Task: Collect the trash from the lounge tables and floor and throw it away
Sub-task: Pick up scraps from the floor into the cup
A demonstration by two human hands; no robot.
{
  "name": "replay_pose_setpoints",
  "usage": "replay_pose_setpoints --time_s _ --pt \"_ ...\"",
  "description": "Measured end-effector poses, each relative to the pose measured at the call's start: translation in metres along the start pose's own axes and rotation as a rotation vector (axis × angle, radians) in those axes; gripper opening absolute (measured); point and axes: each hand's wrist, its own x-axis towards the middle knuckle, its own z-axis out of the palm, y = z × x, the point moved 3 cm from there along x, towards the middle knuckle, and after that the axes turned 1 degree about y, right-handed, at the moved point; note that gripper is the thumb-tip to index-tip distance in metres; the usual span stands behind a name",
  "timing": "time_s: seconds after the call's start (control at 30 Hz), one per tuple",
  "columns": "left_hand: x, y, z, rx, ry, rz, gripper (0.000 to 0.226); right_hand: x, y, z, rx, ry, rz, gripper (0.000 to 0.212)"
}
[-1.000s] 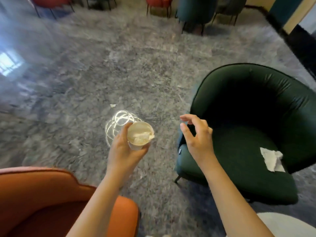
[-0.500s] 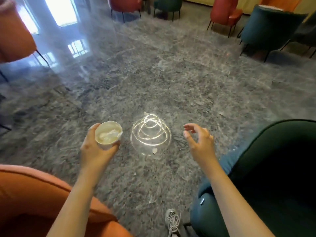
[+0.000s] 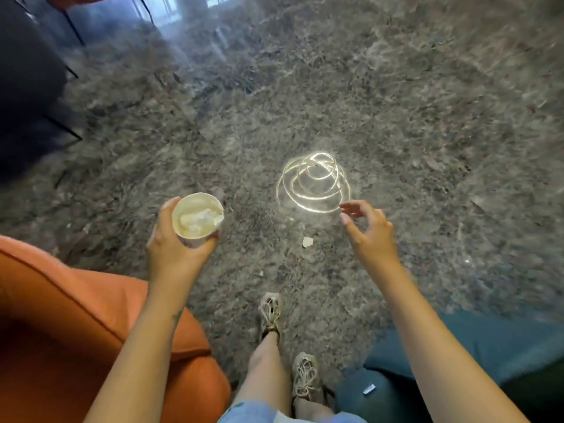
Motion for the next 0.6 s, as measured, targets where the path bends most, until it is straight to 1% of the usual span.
replay_pose_setpoints --time_s 0.13,0.27,0.43,0.53,0.6 --pt "0.038 -0.012 0.026 0.024 -0.025 -0.058 0.07 0.043 0.019 0.026 0.001 -0.058 0.025 0.013" --pt "0.094 -0.024 0.064 0.038 -0.058 -0.071 0.07 0.097 0.042 0.053 -0.037 -0.05 0.073 0.012" --pt "0.169 -0.045 0.127 0.048 -0.131 -0.012 0.073 0.162 0.089 0.096 -0.11 -0.045 0.122 0.014" --pt "0.204 -0.056 0.179 0.038 -0.187 0.042 0.073 0.189 0.131 0.128 -0.161 -0.074 0.164 0.015" --pt "0.215 -0.066 0.219 0.027 -0.206 0.038 0.074 0.202 0.166 0.149 -0.189 -0.101 0.189 0.016"
